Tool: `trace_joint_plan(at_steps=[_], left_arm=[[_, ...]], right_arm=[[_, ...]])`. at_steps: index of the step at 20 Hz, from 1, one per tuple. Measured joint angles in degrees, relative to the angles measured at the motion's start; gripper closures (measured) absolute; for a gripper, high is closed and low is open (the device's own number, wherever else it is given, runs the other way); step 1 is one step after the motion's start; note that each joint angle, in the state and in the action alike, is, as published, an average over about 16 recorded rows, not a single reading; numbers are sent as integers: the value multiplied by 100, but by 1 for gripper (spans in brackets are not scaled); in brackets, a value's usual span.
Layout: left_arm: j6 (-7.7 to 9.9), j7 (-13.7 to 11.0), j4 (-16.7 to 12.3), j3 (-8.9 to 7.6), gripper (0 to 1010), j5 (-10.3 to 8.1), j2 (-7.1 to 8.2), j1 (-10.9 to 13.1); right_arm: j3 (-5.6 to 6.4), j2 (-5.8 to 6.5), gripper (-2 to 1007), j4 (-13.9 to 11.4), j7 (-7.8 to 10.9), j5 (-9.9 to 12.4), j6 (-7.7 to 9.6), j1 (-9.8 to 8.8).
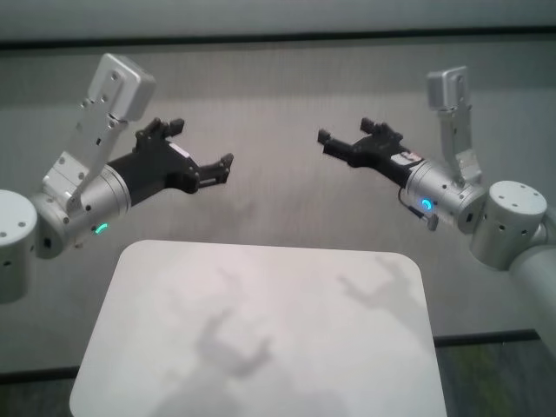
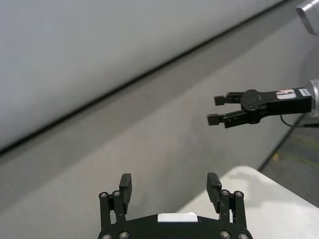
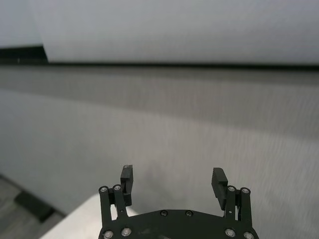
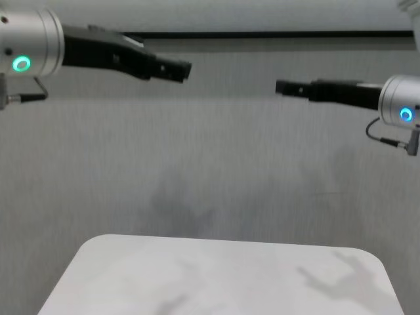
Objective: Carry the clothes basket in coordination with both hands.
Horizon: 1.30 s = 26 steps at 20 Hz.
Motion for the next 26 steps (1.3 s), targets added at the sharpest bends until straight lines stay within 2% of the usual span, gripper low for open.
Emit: trace_joint_plan(at_steps=[6,10,16,19,23,26], left_arm=[[308,54,13,70,8,-36,38,-17],[445,311,58,-36,8,-114,-100,41],[502,797,223,-398,8,-391,-510,222],[521,984,330,-522,8,-479,-667,295],[487,1115,467,-614,8,-539,-792,360],[457,1079,533,-576,8,-496,-769,356]], right_arm=[[-81,7,2,41,28,-42,173,17],[-91,12,2,42,29,-50,195,17],[-47,-3,2,101,-9,-25,143,37],[-21,-13,2,140,-27,-7,126,54],[12,-26,2,193,-51,15,110,76],[34,-35,2,231,-68,30,100,92]])
